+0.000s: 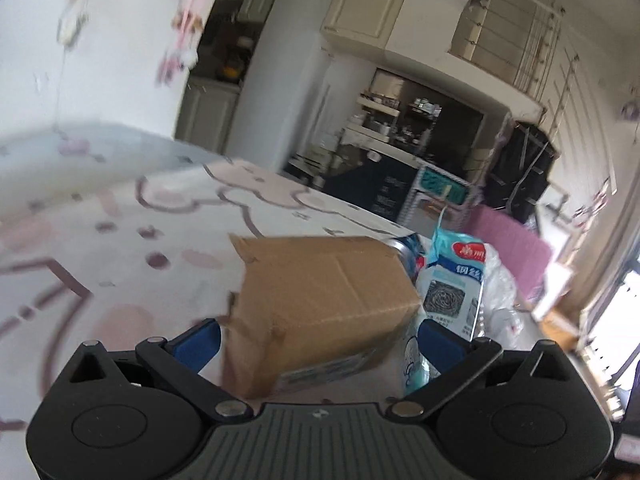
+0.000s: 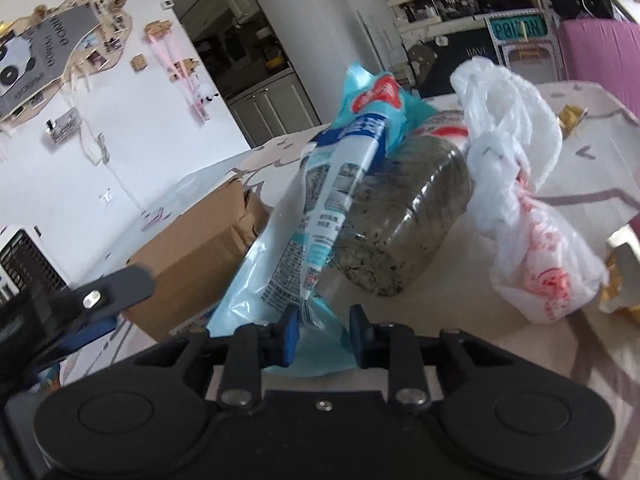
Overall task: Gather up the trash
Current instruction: 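Move both tools toward the trash pile on the table, then grasp the blue-and-white snack bag with the right tool while the left tool grasps the cardboard box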
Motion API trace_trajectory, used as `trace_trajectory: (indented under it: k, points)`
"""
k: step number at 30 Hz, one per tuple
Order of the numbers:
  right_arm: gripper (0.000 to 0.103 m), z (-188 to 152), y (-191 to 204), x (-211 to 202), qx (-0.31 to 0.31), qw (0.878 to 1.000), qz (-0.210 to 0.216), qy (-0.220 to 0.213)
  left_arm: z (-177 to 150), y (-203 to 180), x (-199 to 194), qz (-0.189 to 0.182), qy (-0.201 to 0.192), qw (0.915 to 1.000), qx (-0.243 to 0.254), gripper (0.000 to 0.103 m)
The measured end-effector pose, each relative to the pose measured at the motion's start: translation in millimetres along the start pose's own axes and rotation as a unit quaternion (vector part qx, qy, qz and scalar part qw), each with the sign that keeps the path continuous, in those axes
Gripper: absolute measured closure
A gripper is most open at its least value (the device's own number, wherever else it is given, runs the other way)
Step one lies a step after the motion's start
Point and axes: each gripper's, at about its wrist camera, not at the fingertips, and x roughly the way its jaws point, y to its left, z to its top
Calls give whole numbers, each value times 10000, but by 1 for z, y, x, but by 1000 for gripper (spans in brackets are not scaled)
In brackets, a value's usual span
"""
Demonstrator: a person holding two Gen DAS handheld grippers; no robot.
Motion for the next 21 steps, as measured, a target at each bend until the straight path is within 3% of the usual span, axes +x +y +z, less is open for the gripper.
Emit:
trace_trajectory:
  k: [4,8,11,14,18,21]
  points:
    - [84,1,-2,-23,-248,9996,91,30,-7,-11,-3,-630,130,9979,68,0]
    - [86,-4,-6,-52,-533,9982,218,144,-15,-33,-7,-1262,359,9907,360,0]
    - [86,-9,-10,-77,-793,9960,320,257,-20,-49,-15,-1444,428,9854,787,0]
    - [86,-15,-16,-103,-1111,9918,458,443,-21,-54,-27,-1287,321,9857,1036,0]
    - [86,-25,-25,-134,-1679,9810,510,826,-16,-47,-36,-543,-97,9908,1239,0]
    - [86,-32,-34,-149,-1975,9737,399,1068,-9,-33,-28,-88,-203,9918,1262,0]
